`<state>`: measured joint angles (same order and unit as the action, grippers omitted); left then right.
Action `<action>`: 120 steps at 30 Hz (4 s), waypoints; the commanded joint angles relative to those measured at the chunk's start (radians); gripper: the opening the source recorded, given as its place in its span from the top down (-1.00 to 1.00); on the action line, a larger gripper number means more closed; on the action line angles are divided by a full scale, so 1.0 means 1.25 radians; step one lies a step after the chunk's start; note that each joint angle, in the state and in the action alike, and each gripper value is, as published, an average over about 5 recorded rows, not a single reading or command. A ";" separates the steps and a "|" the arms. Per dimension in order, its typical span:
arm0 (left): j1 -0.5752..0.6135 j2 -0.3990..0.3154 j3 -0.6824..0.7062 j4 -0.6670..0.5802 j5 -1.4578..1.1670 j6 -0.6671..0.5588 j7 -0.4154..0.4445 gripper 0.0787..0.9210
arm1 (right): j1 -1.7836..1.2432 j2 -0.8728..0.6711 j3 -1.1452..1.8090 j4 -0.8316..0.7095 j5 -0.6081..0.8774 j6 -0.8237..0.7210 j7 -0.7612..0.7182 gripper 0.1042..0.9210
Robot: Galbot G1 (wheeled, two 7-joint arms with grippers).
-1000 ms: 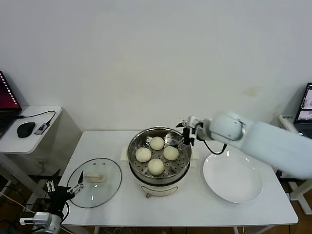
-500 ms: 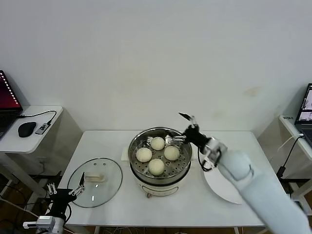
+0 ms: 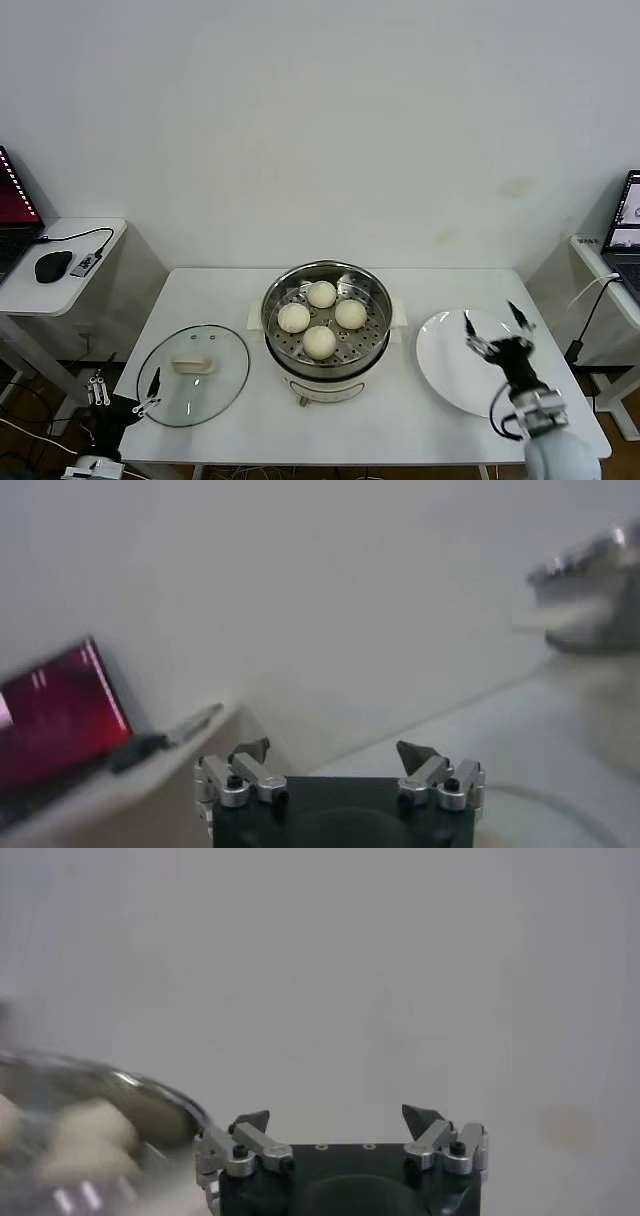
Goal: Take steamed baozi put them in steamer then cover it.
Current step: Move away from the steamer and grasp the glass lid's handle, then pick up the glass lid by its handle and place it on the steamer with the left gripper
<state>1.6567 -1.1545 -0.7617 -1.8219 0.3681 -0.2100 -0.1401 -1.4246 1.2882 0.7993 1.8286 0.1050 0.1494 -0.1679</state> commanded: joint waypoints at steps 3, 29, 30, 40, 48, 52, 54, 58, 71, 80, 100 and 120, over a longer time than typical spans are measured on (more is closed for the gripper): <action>-0.046 0.034 -0.036 0.203 0.641 -0.121 -0.073 -0.77 | -0.119 0.121 0.181 -0.038 -0.068 0.081 0.020 -0.76; -0.232 0.064 0.090 0.282 0.638 -0.127 -0.076 -0.77 | -0.144 0.166 0.176 -0.052 -0.138 0.119 0.038 -0.76; -0.237 0.062 0.093 0.285 0.636 -0.127 -0.076 -0.77 | -0.146 0.166 0.177 -0.049 -0.140 0.118 0.039 -0.76; -0.288 0.059 0.104 0.323 0.640 -0.128 -0.074 -0.77 | -0.160 0.168 0.186 -0.034 -0.149 0.124 0.042 -0.76; -0.315 0.056 0.123 0.345 0.641 -0.127 -0.064 -0.77 | -0.166 0.172 0.192 -0.032 -0.158 0.128 0.041 -0.76; -0.331 0.052 0.132 0.356 0.643 -0.127 -0.061 -0.77 | -0.169 0.176 0.188 -0.035 -0.168 0.131 0.040 -0.76; -0.341 0.050 0.135 0.365 0.643 -0.127 -0.061 -0.77 | -0.171 0.176 0.188 -0.036 -0.170 0.133 0.040 -0.76; -0.362 0.046 0.143 0.382 0.649 -0.128 -0.063 -0.77 | -0.174 0.176 0.194 -0.039 -0.172 0.137 0.040 -0.76; -0.395 0.041 0.162 0.425 0.668 -0.128 -0.059 -0.68 | -0.173 0.185 0.203 -0.058 -0.195 0.148 0.035 -0.76; -0.389 0.044 0.161 0.442 0.660 -0.128 -0.072 -0.09 | -0.166 0.190 0.191 -0.060 -0.206 0.144 0.030 -0.76; -0.212 0.101 0.103 0.077 0.492 0.076 0.013 0.83 | -0.158 0.188 0.150 -0.060 -0.220 0.148 0.028 -0.76; -0.357 0.219 0.362 -0.266 0.410 0.363 0.198 0.83 | -0.154 0.206 0.117 -0.076 -0.245 0.165 0.038 -0.76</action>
<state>1.3332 -0.9376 -0.5638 -1.9391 0.9003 0.0635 -0.0015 -1.6211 1.5336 0.9584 1.7394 -0.1826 0.3573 -0.1241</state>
